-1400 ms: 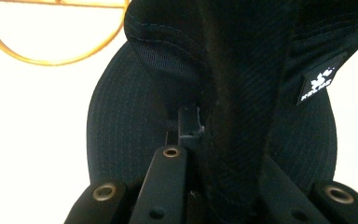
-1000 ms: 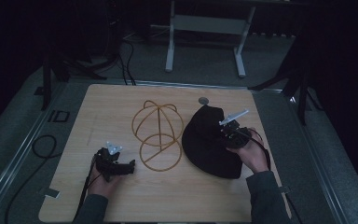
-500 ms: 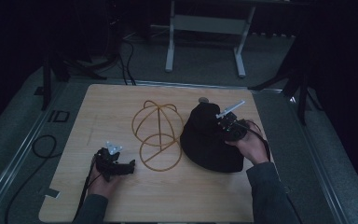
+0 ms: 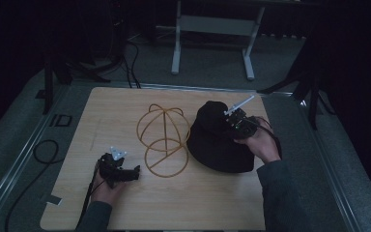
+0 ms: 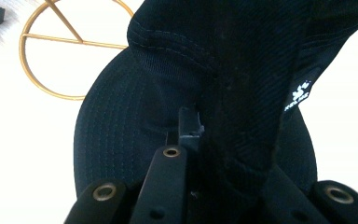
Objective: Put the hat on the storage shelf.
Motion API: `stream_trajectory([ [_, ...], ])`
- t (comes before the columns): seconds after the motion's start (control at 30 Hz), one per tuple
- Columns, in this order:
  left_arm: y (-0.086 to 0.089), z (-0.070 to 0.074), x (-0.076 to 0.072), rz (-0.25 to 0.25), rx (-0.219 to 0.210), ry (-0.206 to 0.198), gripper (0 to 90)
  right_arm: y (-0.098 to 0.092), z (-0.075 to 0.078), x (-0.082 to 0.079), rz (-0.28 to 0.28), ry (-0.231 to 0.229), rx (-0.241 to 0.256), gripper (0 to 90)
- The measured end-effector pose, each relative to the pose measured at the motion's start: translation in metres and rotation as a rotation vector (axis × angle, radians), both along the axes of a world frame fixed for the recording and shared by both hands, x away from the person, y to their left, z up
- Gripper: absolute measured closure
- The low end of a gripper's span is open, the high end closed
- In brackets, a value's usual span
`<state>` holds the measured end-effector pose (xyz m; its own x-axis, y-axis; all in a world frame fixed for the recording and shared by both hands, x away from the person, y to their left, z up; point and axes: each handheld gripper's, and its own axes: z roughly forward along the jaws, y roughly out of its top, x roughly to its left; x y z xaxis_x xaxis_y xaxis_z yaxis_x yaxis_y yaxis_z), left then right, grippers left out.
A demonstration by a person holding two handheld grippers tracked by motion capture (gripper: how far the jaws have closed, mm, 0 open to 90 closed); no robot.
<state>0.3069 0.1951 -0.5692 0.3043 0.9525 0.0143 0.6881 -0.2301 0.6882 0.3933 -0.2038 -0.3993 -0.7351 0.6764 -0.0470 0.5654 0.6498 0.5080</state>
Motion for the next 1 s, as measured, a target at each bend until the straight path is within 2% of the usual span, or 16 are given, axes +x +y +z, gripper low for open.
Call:
stream_trajectory([
  [1.0,0.000,0.000,0.000,0.002,-0.003,0.000,0.3,0.004,0.040,0.005,0.036,-0.005,-0.026,87.8],
])
